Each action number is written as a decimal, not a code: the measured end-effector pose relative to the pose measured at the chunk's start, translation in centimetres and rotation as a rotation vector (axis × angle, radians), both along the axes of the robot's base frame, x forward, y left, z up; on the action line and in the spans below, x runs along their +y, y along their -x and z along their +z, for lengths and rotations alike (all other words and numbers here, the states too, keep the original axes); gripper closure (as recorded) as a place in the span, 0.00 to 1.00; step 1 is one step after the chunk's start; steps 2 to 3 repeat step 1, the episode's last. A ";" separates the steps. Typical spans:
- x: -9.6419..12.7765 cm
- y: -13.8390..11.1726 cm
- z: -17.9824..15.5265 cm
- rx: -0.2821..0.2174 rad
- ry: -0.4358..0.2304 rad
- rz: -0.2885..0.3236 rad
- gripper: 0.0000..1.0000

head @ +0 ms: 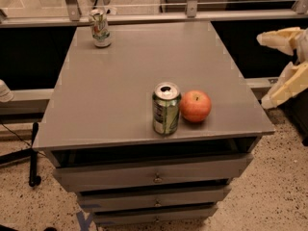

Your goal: Move apple near green can

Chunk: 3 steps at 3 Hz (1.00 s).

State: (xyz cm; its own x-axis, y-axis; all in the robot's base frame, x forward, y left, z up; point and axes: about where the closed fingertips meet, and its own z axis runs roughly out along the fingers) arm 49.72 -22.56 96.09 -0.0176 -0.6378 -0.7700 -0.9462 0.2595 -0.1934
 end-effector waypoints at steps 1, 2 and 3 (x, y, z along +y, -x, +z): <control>-0.3 -0.5 1.9 -0.048 -0.001 -0.007 0.00; -0.3 -0.5 1.9 -0.048 -0.001 -0.007 0.00; -0.3 -0.5 1.9 -0.048 -0.001 -0.007 0.00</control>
Offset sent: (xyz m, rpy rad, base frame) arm 0.0000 0.0000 0.0000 0.0000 0.0000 0.0000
